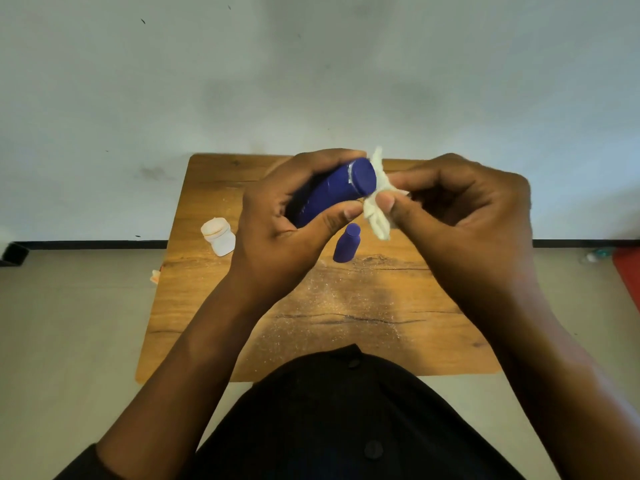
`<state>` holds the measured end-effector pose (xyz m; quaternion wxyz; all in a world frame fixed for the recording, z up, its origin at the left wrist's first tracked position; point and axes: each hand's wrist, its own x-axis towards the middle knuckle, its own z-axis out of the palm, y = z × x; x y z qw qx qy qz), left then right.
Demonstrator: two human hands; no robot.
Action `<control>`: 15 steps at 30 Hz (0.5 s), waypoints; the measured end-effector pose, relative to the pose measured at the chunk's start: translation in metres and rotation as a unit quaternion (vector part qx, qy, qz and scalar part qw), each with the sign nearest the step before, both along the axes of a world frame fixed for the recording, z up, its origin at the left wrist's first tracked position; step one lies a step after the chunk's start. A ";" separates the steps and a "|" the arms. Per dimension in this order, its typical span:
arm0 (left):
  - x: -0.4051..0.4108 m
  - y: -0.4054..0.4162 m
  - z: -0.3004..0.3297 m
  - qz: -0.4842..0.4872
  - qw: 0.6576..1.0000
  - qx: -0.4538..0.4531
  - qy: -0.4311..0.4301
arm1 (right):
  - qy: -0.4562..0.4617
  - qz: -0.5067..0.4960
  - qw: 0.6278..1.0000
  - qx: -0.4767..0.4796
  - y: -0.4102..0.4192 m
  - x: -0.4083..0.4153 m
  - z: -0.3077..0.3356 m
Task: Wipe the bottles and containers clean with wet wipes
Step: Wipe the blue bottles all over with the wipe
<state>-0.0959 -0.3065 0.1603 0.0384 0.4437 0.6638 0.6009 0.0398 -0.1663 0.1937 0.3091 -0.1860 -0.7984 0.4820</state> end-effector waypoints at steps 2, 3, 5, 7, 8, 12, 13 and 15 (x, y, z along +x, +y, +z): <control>-0.001 -0.002 -0.004 0.010 0.999 -0.021 0.024 | 0.021 -0.019 0.999 -0.029 0.003 0.003 0.004; -0.001 -0.002 -0.007 0.017 0.998 -0.031 0.044 | 0.027 -0.022 0.999 -0.023 0.003 0.004 0.007; -0.002 -0.002 -0.009 0.031 0.995 -0.045 0.079 | 0.031 -0.014 0.999 0.010 0.003 0.002 0.011; -0.003 0.000 -0.011 0.033 0.993 -0.059 0.100 | 0.023 0.002 0.998 0.054 0.003 0.000 0.011; -0.003 0.001 -0.011 0.034 0.991 -0.067 0.107 | 0.011 0.010 0.997 0.081 0.003 -0.002 0.011; -0.001 0.003 -0.013 0.068 0.989 -0.101 0.086 | -0.026 0.014 0.971 0.236 0.000 -0.006 0.003; -0.001 0.003 -0.012 0.067 0.990 -0.099 0.075 | -0.017 0.006 0.963 0.268 0.000 -0.007 0.001; 0.001 0.004 -0.008 0.049 0.994 -0.085 0.052 | 0.017 -0.009 0.949 0.315 0.001 -0.006 -0.002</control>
